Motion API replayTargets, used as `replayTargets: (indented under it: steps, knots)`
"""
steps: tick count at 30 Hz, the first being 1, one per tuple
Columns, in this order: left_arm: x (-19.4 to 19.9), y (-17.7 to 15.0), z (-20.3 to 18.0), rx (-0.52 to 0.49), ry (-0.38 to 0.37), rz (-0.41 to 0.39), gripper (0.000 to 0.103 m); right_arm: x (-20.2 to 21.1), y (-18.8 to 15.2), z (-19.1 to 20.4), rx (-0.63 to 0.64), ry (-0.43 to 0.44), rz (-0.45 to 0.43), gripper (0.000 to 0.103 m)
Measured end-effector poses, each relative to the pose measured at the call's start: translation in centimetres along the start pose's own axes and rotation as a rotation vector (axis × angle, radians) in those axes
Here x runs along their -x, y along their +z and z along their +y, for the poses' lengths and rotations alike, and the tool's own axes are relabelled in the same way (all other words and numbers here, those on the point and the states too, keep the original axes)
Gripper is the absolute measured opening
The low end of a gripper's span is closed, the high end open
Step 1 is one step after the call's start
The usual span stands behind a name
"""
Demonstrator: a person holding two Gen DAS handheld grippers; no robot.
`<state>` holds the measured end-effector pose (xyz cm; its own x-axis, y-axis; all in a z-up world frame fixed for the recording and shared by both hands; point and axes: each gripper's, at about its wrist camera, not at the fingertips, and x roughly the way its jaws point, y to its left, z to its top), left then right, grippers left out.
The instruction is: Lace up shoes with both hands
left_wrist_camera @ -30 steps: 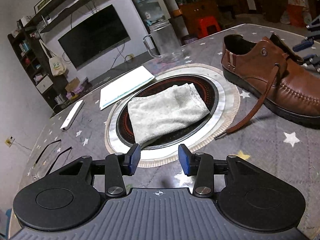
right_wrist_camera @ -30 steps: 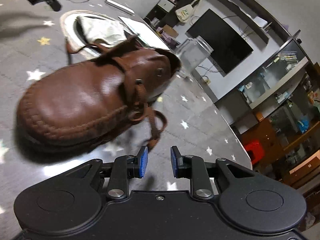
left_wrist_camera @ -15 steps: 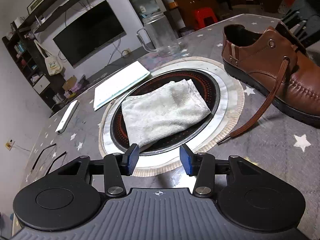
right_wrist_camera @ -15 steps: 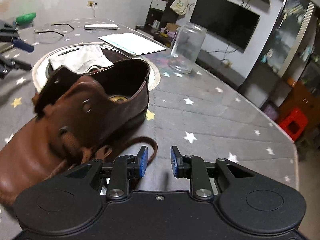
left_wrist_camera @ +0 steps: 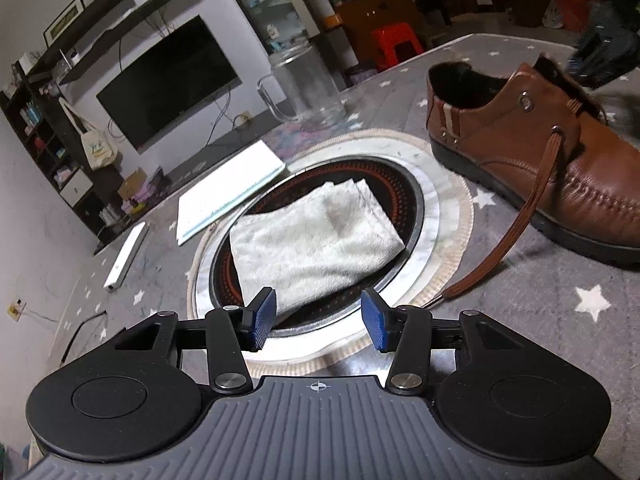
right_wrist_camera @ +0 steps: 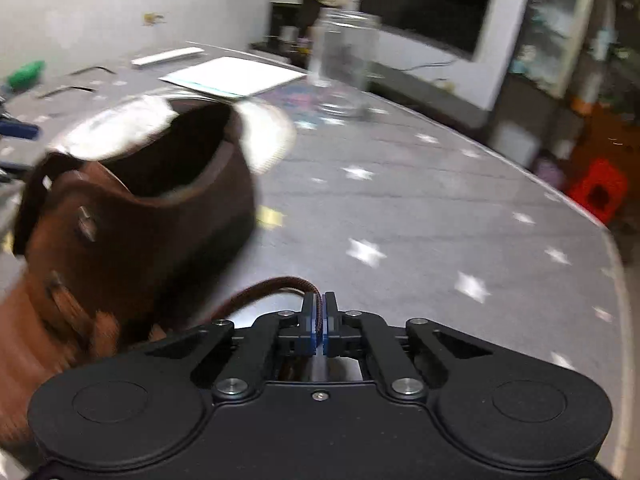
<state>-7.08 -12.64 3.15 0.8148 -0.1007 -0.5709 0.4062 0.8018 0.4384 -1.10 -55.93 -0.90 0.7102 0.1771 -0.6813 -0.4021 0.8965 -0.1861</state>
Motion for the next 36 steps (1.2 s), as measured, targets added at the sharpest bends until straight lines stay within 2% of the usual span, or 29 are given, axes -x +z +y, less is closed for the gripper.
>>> replayTargets:
  steps: [2,5,6,8,11,13,15,20,26,34,35,36]
  knots:
    - [0.1,0.0,0.0,-0.001,-0.001,-0.004,0.049,1.8,-1.8,-1.1,-0.035,-0.069,0.032,0.003]
    - [0.2,0.0,-0.2,-0.009,-0.01,-0.006,0.049,4.0,-4.2,-1.4,-0.04,-0.104,0.102,0.004]
    - [0.2,0.0,-0.3,-0.013,-0.012,-0.006,0.049,4.7,-4.8,-1.2,-0.023,-0.103,0.111,0.006]
    - [0.2,0.0,-0.4,-0.019,-0.015,-0.006,0.049,6.1,-5.9,-0.7,0.012,-0.1,0.128,0.018]
    - [0.4,0.2,-0.4,-0.025,-0.015,-0.009,0.049,7.5,-6.1,-0.2,0.08,-0.08,0.119,0.026]
    - [0.4,0.2,-0.4,-0.027,-0.014,-0.008,0.049,7.6,-5.5,-0.2,0.106,-0.066,0.104,0.027]
    - [0.2,0.2,-0.4,-0.029,-0.012,-0.001,0.049,7.4,-4.6,-0.4,0.122,-0.039,0.085,0.027]
    - [-0.3,0.3,-0.3,-0.032,-0.009,0.02,0.049,5.4,-2.3,0.2,0.189,0.119,0.052,0.027]
    - [-0.6,0.7,-0.1,-0.03,-0.028,0.022,0.049,3.3,-1.6,1.1,0.291,0.244,0.102,0.027]
    - [-0.1,1.8,-0.9,-0.062,-0.075,-0.02,0.049,2.0,-0.7,1.4,0.309,0.36,0.107,0.027]
    - [0.1,1.9,-1.0,-0.068,-0.08,-0.029,0.049,1.8,-0.6,1.5,0.306,0.368,0.108,0.026]
    - [0.3,2.1,-1.1,-0.072,-0.087,-0.038,0.049,1.8,-0.6,1.6,0.305,0.372,0.107,0.02]
